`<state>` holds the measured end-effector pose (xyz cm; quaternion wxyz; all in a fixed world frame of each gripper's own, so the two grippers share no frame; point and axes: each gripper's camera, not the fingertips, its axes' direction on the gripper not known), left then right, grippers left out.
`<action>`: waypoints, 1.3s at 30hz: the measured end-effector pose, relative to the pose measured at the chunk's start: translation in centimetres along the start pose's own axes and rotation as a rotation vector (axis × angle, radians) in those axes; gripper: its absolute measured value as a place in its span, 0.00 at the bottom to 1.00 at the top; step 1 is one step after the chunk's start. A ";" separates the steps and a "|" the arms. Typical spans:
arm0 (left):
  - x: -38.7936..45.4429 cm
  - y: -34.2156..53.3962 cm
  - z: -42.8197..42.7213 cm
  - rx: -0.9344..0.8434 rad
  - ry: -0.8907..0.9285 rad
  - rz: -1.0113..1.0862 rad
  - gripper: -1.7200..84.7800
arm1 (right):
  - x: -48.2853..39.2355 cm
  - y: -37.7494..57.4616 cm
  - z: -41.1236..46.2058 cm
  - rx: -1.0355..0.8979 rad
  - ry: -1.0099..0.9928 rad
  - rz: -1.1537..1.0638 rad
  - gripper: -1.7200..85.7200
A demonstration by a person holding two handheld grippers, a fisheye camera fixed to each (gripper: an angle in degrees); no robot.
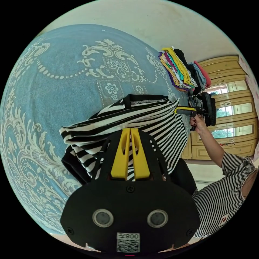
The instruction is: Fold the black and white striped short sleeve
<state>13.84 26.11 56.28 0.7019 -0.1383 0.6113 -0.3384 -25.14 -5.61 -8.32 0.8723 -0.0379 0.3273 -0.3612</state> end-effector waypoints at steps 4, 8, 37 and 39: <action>0.2 -1.3 -0.6 0.063 -0.063 -0.018 0.02 | -0.3 -1.4 -1.4 0.066 0.005 0.005 0.02; 1.0 -1.0 -1.2 0.153 -0.081 -0.033 0.02 | 0.6 -1.7 -2.6 0.139 -0.019 0.064 0.02; 1.8 2.8 0.0 0.115 -0.250 -0.022 0.02 | -1.3 1.4 0.7 0.117 -0.135 -0.003 0.02; 0.9 3.4 -0.4 0.125 -0.215 -0.058 0.02 | 0.0 1.9 1.2 0.098 -0.131 0.035 0.02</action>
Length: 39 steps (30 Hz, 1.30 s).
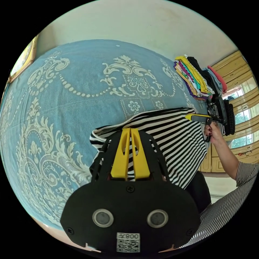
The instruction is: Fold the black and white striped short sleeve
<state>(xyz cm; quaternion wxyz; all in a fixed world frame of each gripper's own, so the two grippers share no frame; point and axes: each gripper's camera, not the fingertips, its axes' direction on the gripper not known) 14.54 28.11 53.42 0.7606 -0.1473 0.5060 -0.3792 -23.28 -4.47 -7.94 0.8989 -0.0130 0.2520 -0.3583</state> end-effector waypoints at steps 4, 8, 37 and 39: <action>-0.8 2.7 -3.3 0.090 0.036 -0.029 0.02 | 2.2 1.6 -1.4 0.055 -0.068 0.067 0.02; -2.3 8.9 -6.0 0.122 0.085 -0.103 0.02 | 4.0 7.1 -4.8 0.142 -0.100 0.104 0.02; -5.6 24.6 -7.6 0.008 0.185 -0.311 0.04 | 8.8 29.2 -7.6 0.150 -0.146 0.384 0.06; -5.8 25.0 -8.1 0.031 0.209 -0.319 0.03 | 9.1 29.0 -7.3 0.115 -0.133 0.381 0.04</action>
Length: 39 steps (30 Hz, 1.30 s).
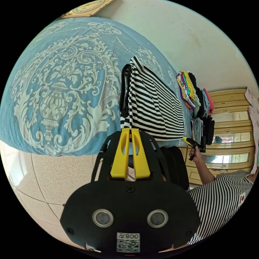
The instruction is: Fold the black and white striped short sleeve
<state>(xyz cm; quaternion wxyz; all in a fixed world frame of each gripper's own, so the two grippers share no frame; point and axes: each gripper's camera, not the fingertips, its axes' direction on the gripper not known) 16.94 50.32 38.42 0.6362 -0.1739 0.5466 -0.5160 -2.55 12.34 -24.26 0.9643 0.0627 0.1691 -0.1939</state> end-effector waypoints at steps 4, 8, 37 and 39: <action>-0.7 1.0 -0.6 0.025 0.030 -0.022 0.03 | 0.8 0.6 -1.4 0.019 -0.012 0.006 0.02; -1.7 1.8 0.6 0.033 0.065 -0.088 0.03 | 2.5 1.0 -1.7 0.027 -0.045 0.051 0.02; 22.6 4.4 17.0 -0.192 0.162 0.533 0.06 | 7.1 0.6 -0.7 0.021 -0.237 0.174 0.05; 26.2 4.6 19.5 -0.232 0.165 0.632 0.07 | 6.9 0.6 -1.0 0.029 -0.251 0.163 0.05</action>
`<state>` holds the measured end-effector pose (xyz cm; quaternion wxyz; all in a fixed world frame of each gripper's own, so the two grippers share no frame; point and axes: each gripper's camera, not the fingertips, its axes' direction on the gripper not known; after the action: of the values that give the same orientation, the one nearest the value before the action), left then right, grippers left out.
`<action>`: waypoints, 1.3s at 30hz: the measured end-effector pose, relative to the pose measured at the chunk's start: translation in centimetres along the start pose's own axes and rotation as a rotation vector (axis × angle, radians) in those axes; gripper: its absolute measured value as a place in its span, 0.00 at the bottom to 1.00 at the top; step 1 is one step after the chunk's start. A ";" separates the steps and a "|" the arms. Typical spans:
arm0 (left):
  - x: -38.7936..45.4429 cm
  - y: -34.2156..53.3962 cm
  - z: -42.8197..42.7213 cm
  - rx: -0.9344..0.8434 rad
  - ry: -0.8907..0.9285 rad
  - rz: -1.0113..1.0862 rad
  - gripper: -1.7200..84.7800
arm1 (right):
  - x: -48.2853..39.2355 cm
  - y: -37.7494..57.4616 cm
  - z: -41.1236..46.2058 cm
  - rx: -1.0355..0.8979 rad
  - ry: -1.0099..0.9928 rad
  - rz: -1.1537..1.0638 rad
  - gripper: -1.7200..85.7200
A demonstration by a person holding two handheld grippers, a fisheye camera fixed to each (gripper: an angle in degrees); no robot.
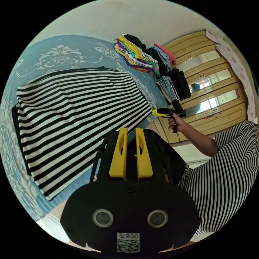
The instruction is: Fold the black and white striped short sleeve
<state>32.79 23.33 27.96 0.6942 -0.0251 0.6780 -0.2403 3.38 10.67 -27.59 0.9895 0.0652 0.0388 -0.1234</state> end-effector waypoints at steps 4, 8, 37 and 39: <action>6.1 -5.0 6.4 -0.083 -0.043 0.214 0.09 | -1.3 0.0 -0.8 0.012 -0.069 -0.044 0.04; 11.0 -8.6 11.8 -0.130 -0.099 0.343 0.11 | -2.9 -0.4 -1.2 0.014 -0.097 -0.085 0.04; 17.1 -13.3 20.2 -0.100 -0.175 0.290 0.03 | -0.7 -10.6 1.2 0.086 -0.156 0.000 0.12; 17.0 -13.4 20.2 -0.096 -0.170 0.286 0.03 | -1.1 -12.2 1.9 0.087 -0.154 0.005 0.12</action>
<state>47.39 -0.65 18.58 0.7740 0.0182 0.6244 -0.1034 -0.62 -1.06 -27.10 0.9861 0.0984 -0.0428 -0.1269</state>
